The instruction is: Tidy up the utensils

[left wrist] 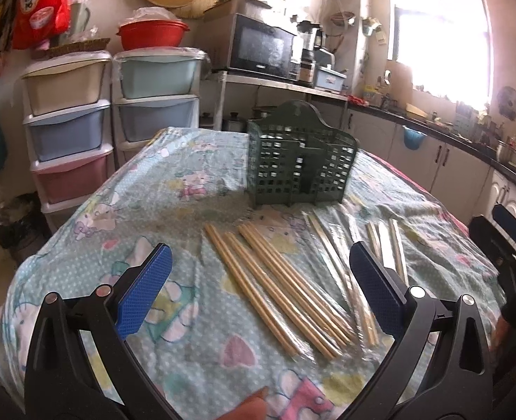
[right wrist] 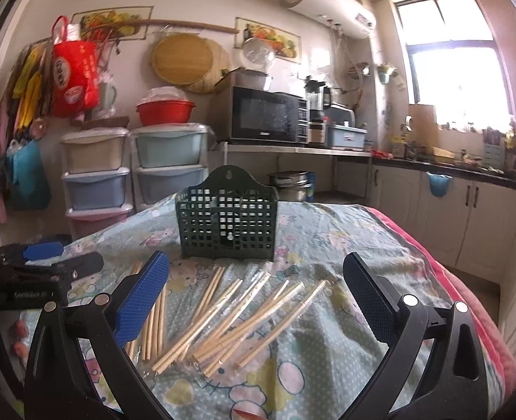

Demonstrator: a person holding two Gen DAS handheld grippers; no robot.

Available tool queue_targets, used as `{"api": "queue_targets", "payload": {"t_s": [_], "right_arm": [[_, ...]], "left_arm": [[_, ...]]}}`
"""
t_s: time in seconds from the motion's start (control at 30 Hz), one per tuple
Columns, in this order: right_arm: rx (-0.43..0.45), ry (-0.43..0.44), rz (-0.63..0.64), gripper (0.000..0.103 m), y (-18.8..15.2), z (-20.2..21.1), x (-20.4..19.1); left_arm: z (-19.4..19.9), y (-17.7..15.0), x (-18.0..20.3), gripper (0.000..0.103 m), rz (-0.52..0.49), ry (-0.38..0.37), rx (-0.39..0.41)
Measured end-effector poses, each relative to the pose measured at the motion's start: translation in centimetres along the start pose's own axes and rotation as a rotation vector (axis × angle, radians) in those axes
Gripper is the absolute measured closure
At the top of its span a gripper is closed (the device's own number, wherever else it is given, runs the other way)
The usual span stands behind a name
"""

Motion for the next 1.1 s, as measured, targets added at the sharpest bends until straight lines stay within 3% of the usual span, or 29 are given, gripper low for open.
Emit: {"api": "queue_targets", "payload": {"t_s": [0.23, 0.57, 0.73, 1.03, 1.1], "right_arm": [[-0.046, 0.065, 0.039, 0.006, 2.2, -2.2, -0.5], [-0.165, 0.186, -0.062, 0.006, 4.7, -6.6, 0.5], [-0.272, 0.192, -0.115, 0.006, 5.6, -9.9, 2.1], [-0.497, 0.211, -0.117, 0.006, 3.9, -15.3, 2.9], [-0.53, 0.214, -0.116, 0.013, 3.5, -16.1, 2.9]], "left_arm": [[-1.4, 2.1, -2.2, 0.01, 0.039, 0.025, -0.044], [-3.1, 6.3, -2.9, 0.01, 0.02, 0.063, -0.035], [-6.2, 7.8, -3.8, 0.01, 0.075, 0.029, -0.138], [-11.6, 7.1, -5.9, 0.01, 0.119, 0.052, -0.34], [-12.5, 6.8, -6.1, 0.017, 0.125, 0.024, -0.381]]}}
Point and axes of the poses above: each gripper's, at about its wrist camera, not at the fingertips, and z roughly against the way its jaws point, x to its right, y to its top, the point moved 2 cm from there along -z, roughly the way its jaws point, and after that the axes turned 2 degrees about z, right-handed, at the moved point
